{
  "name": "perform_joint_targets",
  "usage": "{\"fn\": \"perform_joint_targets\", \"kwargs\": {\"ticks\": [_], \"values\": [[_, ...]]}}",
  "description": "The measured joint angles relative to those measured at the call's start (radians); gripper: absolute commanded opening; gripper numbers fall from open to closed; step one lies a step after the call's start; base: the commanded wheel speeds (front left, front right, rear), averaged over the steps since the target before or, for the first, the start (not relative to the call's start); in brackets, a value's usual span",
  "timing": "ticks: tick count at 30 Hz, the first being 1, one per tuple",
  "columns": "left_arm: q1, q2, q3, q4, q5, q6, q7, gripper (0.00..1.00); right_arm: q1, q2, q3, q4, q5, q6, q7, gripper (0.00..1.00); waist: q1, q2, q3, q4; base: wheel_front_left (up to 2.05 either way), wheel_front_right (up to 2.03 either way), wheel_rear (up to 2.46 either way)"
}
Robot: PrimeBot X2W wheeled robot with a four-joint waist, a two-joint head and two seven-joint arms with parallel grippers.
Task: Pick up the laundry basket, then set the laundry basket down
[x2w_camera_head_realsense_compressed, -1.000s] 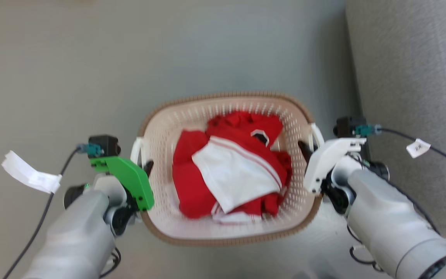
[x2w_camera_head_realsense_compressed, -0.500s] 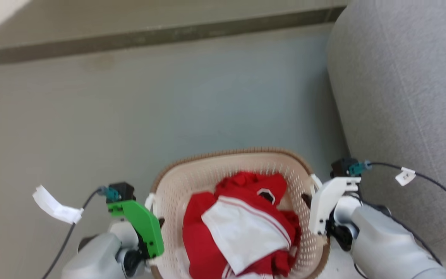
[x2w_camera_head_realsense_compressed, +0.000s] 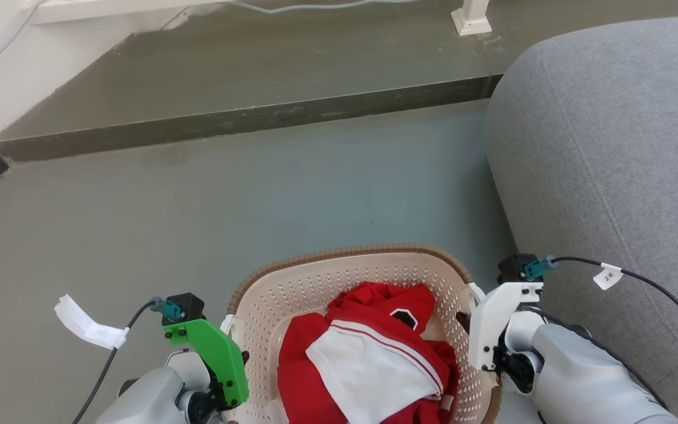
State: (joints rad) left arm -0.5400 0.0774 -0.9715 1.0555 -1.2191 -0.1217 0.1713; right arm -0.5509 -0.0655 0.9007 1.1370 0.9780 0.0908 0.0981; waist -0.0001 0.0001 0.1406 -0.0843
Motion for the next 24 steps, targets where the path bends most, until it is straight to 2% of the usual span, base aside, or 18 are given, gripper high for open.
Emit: {"fn": "perform_joint_targets", "kwargs": {"ticks": [24], "values": [[0.0,-0.014,-0.014,0.024,-0.018,0.0,0.01,0.0,0.0,-0.001,0.034,0.007,0.032,0.0,0.01,0.0,0.0001,0.0,-0.016,-0.007,0.0,0.0,0.0]]}}
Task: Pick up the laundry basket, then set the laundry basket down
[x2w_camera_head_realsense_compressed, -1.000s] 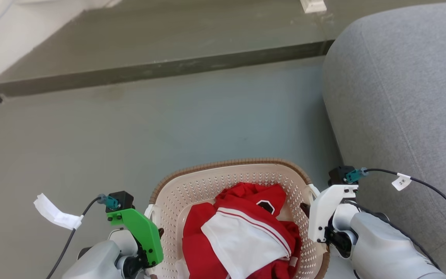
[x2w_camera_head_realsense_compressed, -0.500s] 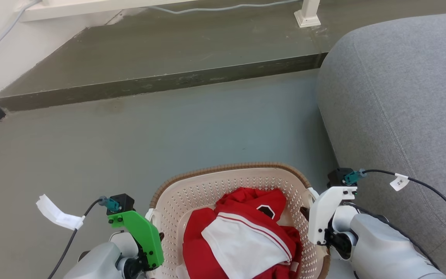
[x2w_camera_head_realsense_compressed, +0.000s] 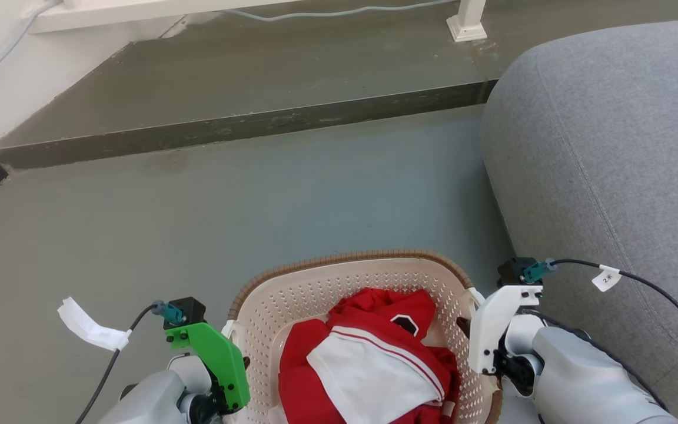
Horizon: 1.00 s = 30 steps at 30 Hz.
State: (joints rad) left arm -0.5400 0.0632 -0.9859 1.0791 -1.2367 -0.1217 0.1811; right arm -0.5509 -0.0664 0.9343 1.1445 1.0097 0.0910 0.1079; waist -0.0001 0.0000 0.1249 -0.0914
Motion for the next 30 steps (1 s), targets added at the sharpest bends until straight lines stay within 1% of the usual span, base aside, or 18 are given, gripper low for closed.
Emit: {"fn": "perform_joint_targets", "kwargs": {"ticks": [18,29,30], "values": [[-0.001,-0.002,-0.013,0.003,-0.003,0.0,0.002,0.0,0.0,0.0,0.017,0.002,0.024,0.0,0.0,0.0,0.0,0.0,0.015,-0.001,0.0,0.0,0.0],[-0.042,0.008,-0.01,-0.003,-0.003,0.0,-0.024,0.0,-0.049,-0.003,0.021,0.0,0.029,-0.002,-0.016,0.0,0.0,0.0,0.083,-0.002,0.0,0.0,0.0],[-0.052,0.012,-0.006,-0.01,-0.003,0.0,-0.034,0.0,-0.064,-0.004,0.021,0.0,0.029,-0.005,-0.023,0.0,0.0,0.0,0.102,-0.002,0.0,0.0,0.0]]}}
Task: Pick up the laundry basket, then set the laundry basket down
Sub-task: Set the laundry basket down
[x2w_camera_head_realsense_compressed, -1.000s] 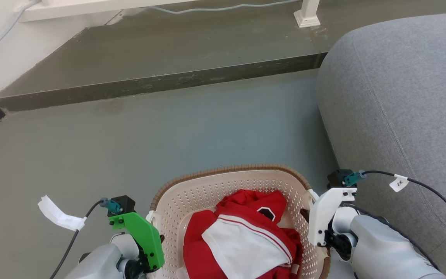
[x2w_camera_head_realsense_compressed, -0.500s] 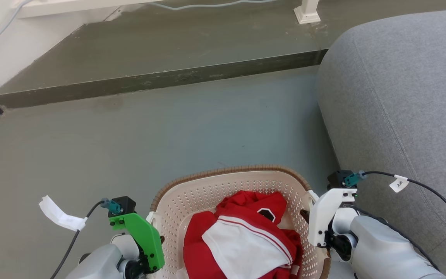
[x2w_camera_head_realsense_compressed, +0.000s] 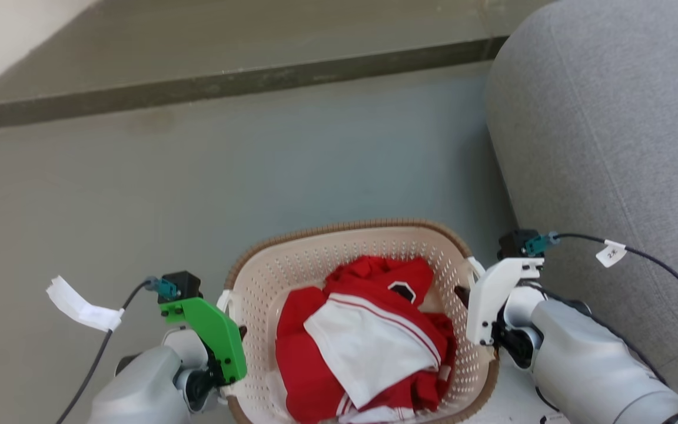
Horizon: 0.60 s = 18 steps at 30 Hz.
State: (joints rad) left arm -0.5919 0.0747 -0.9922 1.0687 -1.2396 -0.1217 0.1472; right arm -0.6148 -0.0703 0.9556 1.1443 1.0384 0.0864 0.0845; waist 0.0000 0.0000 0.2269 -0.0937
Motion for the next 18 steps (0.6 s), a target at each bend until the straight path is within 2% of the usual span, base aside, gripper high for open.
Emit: {"fn": "perform_joint_targets", "kwargs": {"ticks": [18], "values": [[-0.107,0.034,0.019,-0.063,0.012,0.0,-0.121,0.0,-0.136,0.0,-0.018,-0.004,0.0,-0.011,-0.114,0.0,0.0001,0.0,0.222,0.012,0.0,0.0,0.0]]}}
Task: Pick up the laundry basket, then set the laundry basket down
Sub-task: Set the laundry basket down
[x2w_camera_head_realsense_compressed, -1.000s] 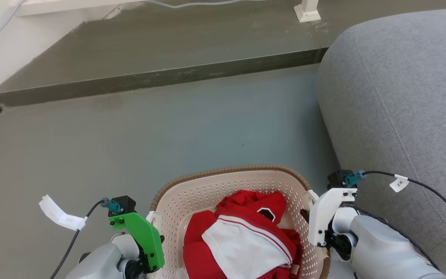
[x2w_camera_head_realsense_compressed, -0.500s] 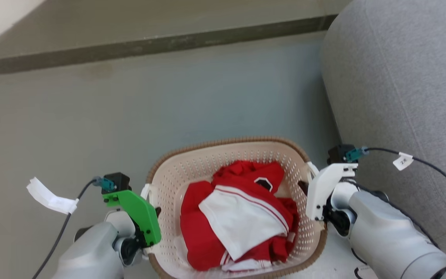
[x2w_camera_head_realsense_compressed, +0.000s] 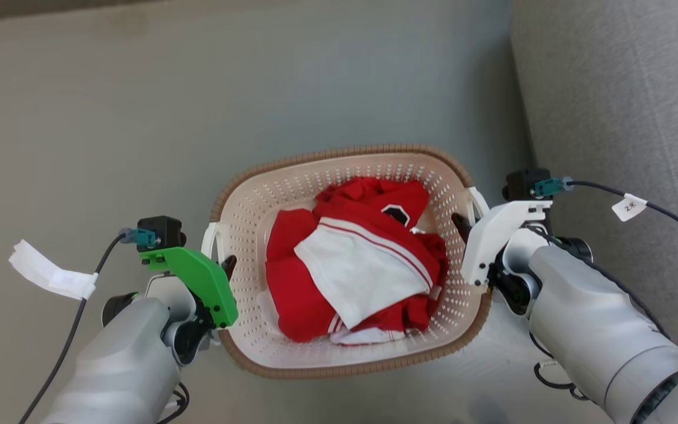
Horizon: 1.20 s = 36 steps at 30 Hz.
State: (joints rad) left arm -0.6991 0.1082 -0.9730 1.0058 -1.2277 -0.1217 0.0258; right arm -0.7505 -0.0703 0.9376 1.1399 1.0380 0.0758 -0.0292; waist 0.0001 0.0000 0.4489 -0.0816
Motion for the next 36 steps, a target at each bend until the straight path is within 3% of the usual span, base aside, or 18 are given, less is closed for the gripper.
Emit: {"fn": "perform_joint_targets", "kwargs": {"ticks": [16,36], "values": [[-0.044,0.035,0.012,-0.054,0.002,0.0,-0.133,0.0,-0.06,0.0,0.003,-0.012,-0.005,0.002,-0.127,0.0,0.0001,0.0,0.194,0.012,0.0,0.0,0.0],[-0.09,0.066,-0.017,-0.093,0.002,0.0,-0.187,0.0,-0.107,0.0,0.022,-0.018,-0.01,0.002,-0.196,0.0,0.0,0.0,0.33,0.004,0.0,0.0,0.0]]}}
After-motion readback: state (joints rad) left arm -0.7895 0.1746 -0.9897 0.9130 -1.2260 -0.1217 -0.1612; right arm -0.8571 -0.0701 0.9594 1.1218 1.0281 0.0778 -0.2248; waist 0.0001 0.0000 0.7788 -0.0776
